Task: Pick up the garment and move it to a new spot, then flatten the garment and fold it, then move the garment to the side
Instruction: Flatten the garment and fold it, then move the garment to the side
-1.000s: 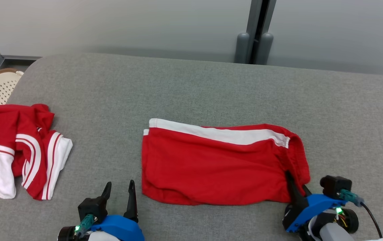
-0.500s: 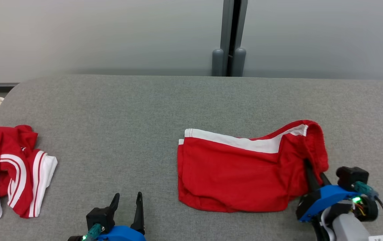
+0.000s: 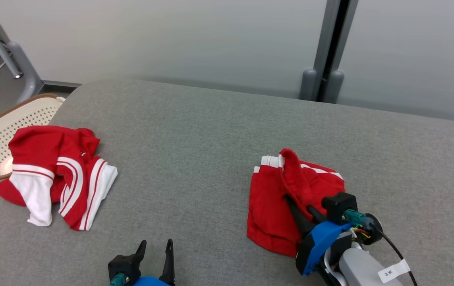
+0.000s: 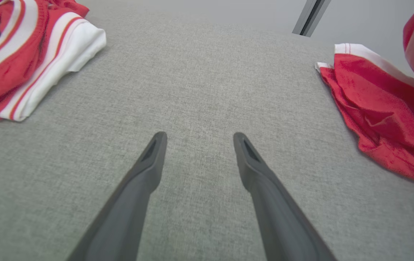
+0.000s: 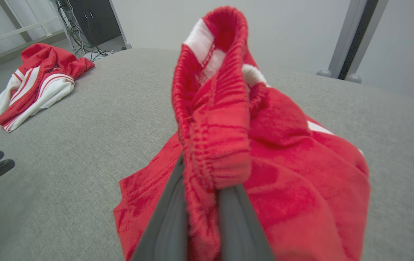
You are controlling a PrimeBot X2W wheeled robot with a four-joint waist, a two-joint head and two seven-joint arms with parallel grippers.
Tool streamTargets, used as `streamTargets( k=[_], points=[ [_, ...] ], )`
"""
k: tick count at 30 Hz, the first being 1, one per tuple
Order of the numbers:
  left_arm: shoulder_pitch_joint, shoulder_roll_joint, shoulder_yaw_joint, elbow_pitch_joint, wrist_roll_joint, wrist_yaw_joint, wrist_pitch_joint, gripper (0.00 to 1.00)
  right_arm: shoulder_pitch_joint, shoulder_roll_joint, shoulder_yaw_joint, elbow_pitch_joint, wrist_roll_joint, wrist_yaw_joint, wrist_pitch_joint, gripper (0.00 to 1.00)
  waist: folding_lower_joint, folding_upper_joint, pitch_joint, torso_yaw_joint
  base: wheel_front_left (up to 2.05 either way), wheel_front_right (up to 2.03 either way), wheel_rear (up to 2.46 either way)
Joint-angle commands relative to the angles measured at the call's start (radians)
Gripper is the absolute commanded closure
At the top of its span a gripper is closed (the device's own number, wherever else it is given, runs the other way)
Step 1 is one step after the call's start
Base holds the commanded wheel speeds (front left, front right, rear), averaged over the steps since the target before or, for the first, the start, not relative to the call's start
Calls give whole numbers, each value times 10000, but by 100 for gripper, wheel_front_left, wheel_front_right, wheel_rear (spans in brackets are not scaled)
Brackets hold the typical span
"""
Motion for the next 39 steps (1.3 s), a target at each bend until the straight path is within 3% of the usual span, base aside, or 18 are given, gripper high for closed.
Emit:
streamTargets(
  k=[1, 2, 7, 12, 19, 26, 39],
  points=[
    [49, 0, -19, 20, -14, 48, -47, 0, -131, -20, 35, 17, 100, 0, -6, 13, 1, 0, 114, 136, 0, 0, 0],
    [62, 2, 18, 44, 4, 75, -47, 0, -188, -20, 470, 44, 207, 0, -25, 0, 1, 0, 95, 242, 0, 0, 0],
    [104, -1, 263, -19, 203, 113, -47, 0, -98, -34, 760, 76, 3, 0, -97, 0, 1, 0, -2, -39, 0, 0, 0],
    [85, 0, 490, -387, 550, 87, -48, 0, 301, -30, -242, -591, -674, 0, -105, 0, 1, 0, -91, -516, 0, 0, 0],
    [311, 47, 920, -1441, 1558, 75, -45, 0, 1733, -14, -2562, -2318, -1920, 0, -105, 0, 1, 0, -225, -1280, 0, 0, 0],
    [941, 34, 1169, -2134, 2154, 89, -39, 0, 2979, -14, -3605, -2841, -2107, 0, -107, 0, 1, 0, -366, -1688, 0, 0, 0],
    [1205, 2, 928, -2350, 1988, 8, -39, 0, 3358, -15, -3443, -2386, -1551, 0, -106, 0, 1, 0, -383, -1751, 0, 0, 0]
  ],
)
